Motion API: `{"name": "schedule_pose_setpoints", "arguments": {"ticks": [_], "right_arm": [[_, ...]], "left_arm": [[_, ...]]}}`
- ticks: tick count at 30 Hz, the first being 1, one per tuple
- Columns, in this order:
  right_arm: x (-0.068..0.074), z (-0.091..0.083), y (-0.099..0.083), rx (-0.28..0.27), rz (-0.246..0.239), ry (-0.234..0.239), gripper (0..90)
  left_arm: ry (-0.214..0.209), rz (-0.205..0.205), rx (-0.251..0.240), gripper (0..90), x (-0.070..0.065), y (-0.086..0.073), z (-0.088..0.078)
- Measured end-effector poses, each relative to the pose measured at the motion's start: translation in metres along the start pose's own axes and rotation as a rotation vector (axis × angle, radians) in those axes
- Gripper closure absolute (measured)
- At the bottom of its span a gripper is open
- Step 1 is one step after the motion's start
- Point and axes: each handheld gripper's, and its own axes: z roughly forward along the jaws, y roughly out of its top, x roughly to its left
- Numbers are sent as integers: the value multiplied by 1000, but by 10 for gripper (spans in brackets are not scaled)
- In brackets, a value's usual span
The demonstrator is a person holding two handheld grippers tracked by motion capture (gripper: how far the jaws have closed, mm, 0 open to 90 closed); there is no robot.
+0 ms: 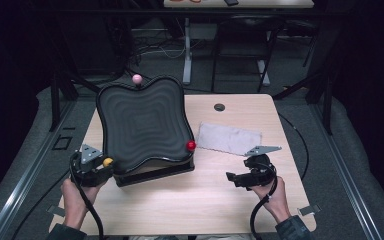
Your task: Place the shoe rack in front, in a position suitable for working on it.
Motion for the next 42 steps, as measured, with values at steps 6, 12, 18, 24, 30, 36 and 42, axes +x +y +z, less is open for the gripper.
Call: {"name": "schedule_pose_setpoints", "arguments": {"ticks": [6, 12, 18, 24, 30, 36, 42], "right_arm": [[-5, 2, -2, -2, 11, -3, 151], [-11, 5, -4, 17, 23, -7, 154], [-13, 6, -6, 23, 29, -9, 155], [-16, 7, -6, 25, 39, -8, 156], [-19, 8, -6, 30, 43, -4, 157], [-21, 9, -6, 27, 54, -9, 158], [-23, 13, -4, 40, 51, -7, 155]], "left_arm": [[-6, 11, 7, 600, 15, 5, 7], [-28, 18, 9, 599, 30, 8, 12], [-23, 4, 11, 597, 42, 10, 17], [-19, -17, 13, 598, 51, 12, 21], [6, -38, 14, 600, 52, 15, 25], [10, -48, 10, 600, 59, 17, 30], [-9, -43, 7, 599, 70, 21, 36]]}}
